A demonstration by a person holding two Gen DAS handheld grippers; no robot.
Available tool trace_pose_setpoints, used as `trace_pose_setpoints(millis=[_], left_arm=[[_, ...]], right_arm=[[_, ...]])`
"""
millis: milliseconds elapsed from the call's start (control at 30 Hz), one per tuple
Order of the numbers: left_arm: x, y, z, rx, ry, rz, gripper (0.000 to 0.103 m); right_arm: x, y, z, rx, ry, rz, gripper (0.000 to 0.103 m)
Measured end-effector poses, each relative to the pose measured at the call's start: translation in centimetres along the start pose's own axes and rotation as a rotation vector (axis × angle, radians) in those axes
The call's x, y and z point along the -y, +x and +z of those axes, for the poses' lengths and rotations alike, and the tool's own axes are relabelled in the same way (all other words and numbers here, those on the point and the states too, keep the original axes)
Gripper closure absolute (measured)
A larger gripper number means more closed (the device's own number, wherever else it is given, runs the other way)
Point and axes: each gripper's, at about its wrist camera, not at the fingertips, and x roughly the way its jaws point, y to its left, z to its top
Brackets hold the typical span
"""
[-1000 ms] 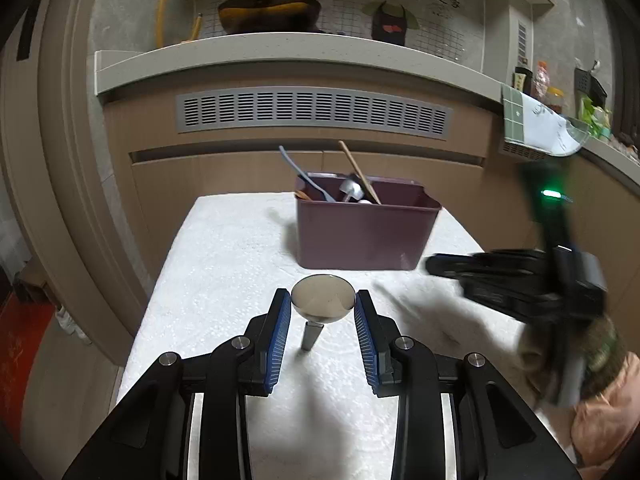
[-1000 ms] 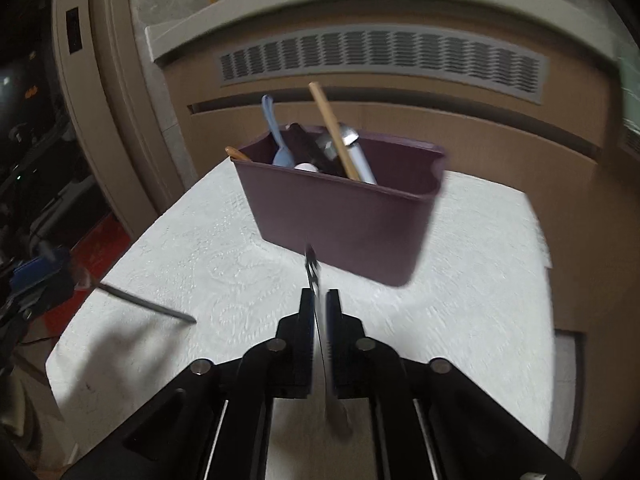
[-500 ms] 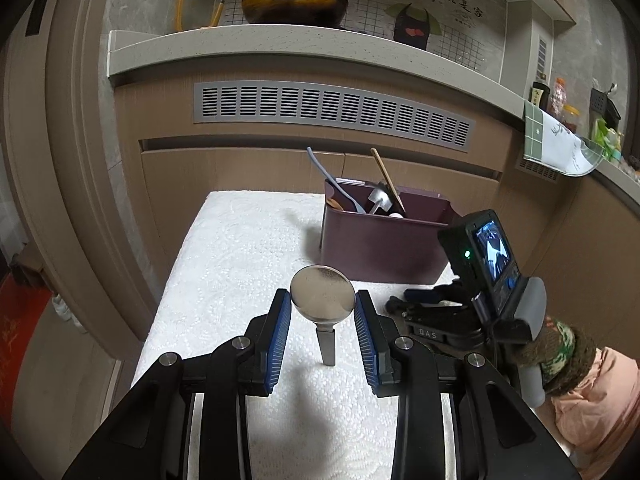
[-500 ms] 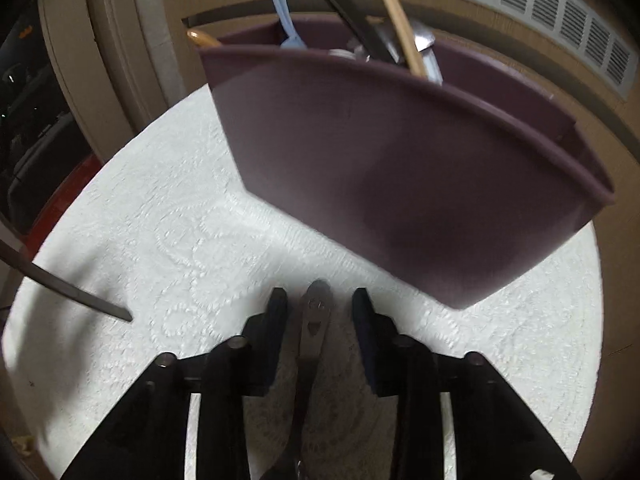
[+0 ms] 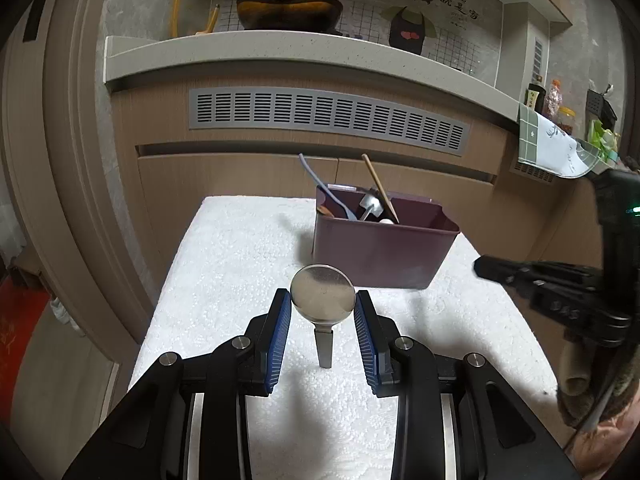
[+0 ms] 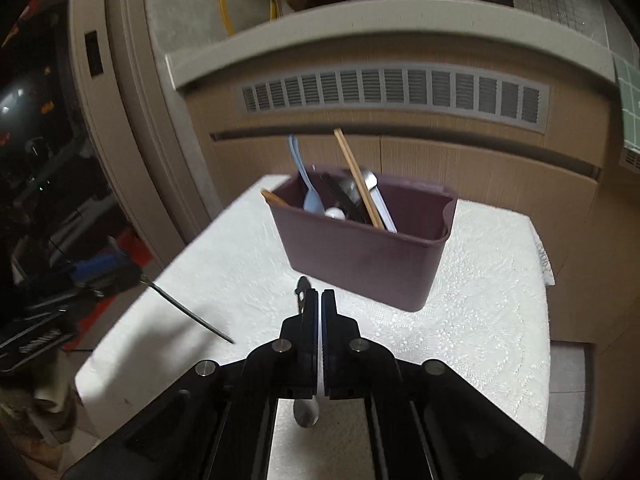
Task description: Organize utensils
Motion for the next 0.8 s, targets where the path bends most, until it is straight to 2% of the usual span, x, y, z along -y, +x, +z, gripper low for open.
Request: trace_pose_setpoints(millis=[100,267,300,333,400,500,633,667,700,800], left_arm=[[0.1,-0.1,0.2,-0.003,0.003,-0.006,0.07],[0.1,0.0,0.1,-0.009,0.001,-0.006,0.069],[0.1,0.1,0.1,-0.012,0.0,-0.009,0.07],[0.1,0.1,0.1,-0.011,-0.001,-0.01,0.07],[0.0,0.2,0.1,-0.011,-0.003,-0.013,0.069],[0.0,0.4,0.1,-0.017,-0.005,-0.016,0.069],[-0.2,0.6,0.0,-0.021,-0.018,-0.02,0.069],[-0.4,0.6,-0.1,-0.022,-0.021,-0.021,0.069],[-0.5,0.6,-0.1,-0.022,-0.025,-0.022,0.069],[-0.6,0.6,-0.2,-0.021,-0.027,-0.021,0.069]], right_arm=[[-0.6,-1.1,0.6,0.02,-0.024,-0.011,0.102],[-0.7,1.2,-0.3,-0.111,-0.055,-0.009,0.1],[-0.8,2.0,-1.2,-0.149,-0.051,0.001,0.093],[-0.9,2.5,-2.1,-0.173,-0.045,0.007,0.079],[-1.5,3.4,-4.3,-0.217,-0.038,0.012,0.067],[-2.6,5.2,-6.7,-0.274,-0.018,-0.002,0.067],[-3.3,7.4,-7.4,-0.313,-0.014,-0.076,0.068],[-3.5,7.4,-7.5,-0.306,-0.021,-0.089,0.07],[-3.8,7.4,-7.3,-0.299,-0.042,-0.118,0.077],[-3.7,6.4,-6.5,-0.262,-0.045,-0.141,0.077]])
